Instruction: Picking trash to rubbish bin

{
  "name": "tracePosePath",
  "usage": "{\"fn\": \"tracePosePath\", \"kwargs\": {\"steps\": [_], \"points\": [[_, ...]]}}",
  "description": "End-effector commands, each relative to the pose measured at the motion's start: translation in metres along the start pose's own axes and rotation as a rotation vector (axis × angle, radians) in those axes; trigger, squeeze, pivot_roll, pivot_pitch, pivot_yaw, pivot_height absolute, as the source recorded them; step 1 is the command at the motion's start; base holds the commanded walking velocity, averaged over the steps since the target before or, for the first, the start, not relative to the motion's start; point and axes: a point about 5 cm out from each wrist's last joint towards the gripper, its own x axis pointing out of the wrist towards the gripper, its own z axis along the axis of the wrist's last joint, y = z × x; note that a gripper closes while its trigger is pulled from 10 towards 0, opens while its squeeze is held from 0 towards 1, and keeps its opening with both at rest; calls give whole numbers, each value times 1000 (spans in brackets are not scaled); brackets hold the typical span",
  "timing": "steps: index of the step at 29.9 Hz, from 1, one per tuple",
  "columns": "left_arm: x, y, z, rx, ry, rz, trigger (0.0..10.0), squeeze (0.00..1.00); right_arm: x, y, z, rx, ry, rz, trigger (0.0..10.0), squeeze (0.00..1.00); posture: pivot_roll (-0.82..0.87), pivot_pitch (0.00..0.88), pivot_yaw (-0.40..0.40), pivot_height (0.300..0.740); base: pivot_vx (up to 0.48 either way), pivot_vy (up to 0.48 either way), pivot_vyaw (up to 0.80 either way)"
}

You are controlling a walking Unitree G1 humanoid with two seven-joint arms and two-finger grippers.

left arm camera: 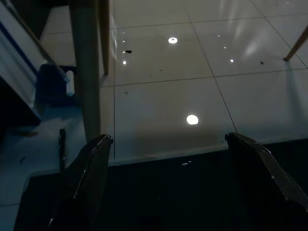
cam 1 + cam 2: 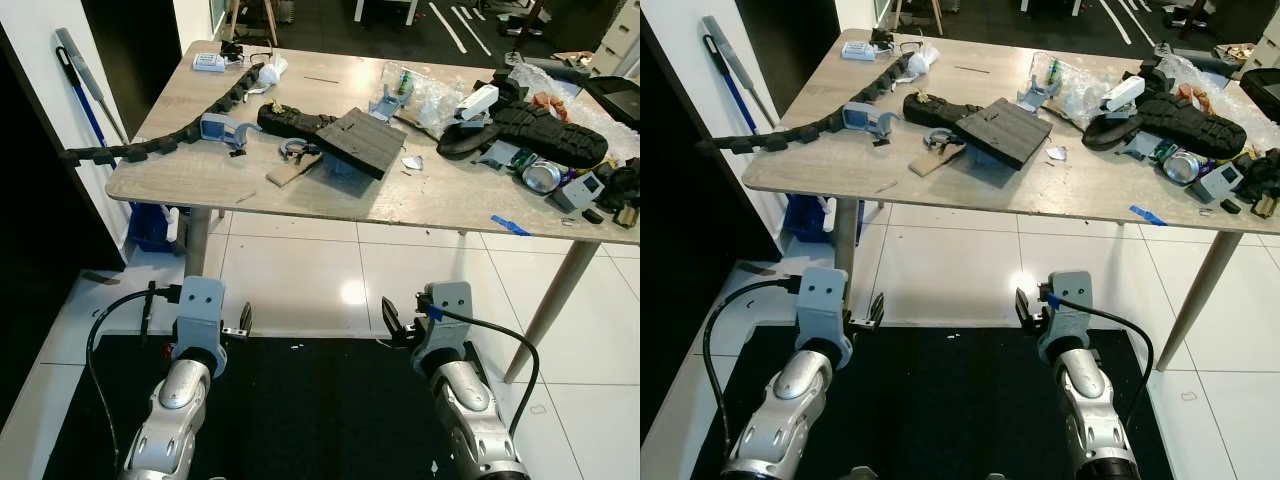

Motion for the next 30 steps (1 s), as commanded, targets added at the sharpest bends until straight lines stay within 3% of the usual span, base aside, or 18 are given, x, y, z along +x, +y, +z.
{"fn": "tracePosePath", "kwargs": {"steps": [1,16,20,23,30], "points": [[-3,-1,-5,-3,14,-4,10000,0,-3,-2,-6,4,25,-9,10000,0,-5,150,-43,740,0,0,0],[-2,-1,-2,20,1,-10,10000,0,-3,-1,-6,5,23,-7,10000,0,-4,150,-43,740,0,0,0],[-2,-5,-3,61,6,-34,10000,0,-3,-1,-6,5,23,-8,10000,0,-4,150,-43,740,0,-480,0],[-3,-2,-3,8,9,5,10000,0,-2,-1,-6,4,22,-7,10000,0,-4,150,-43,740,0,-313,0],[-3,1,-1,1,-1,15,10000,0,-2,-2,-5,7,23,-8,10000,0,-2,150,-43,740,0,0,0]]}}
